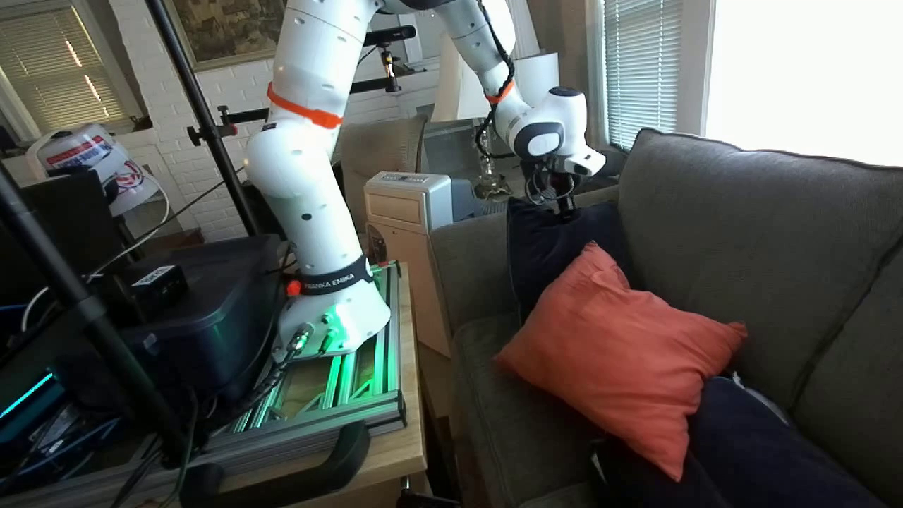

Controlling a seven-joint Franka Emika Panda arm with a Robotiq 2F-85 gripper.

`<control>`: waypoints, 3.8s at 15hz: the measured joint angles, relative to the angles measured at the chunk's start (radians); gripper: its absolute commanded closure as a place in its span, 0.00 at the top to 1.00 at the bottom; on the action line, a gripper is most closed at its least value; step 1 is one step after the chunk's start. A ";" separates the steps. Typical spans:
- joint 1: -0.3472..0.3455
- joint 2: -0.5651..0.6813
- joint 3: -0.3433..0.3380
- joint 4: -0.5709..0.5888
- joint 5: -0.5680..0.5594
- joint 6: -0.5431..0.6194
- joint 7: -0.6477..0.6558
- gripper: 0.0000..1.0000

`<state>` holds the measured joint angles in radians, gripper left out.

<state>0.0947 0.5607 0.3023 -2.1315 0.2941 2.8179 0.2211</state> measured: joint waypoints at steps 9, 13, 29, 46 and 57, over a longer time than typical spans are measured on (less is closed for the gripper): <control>-0.126 -0.058 0.075 0.015 0.163 -0.062 -0.167 0.02; -0.155 -0.097 0.089 0.012 0.219 -0.067 -0.234 0.02; -0.088 -0.307 -0.022 -0.033 0.248 -0.233 -0.445 0.71; 0.138 -0.085 0.031 -0.050 -0.064 -0.247 -0.505 1.00; 0.279 0.011 -0.059 -0.035 -0.269 -0.242 -0.262 1.00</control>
<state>0.3740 0.5717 0.2429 -2.1670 0.0254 2.5758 -0.0411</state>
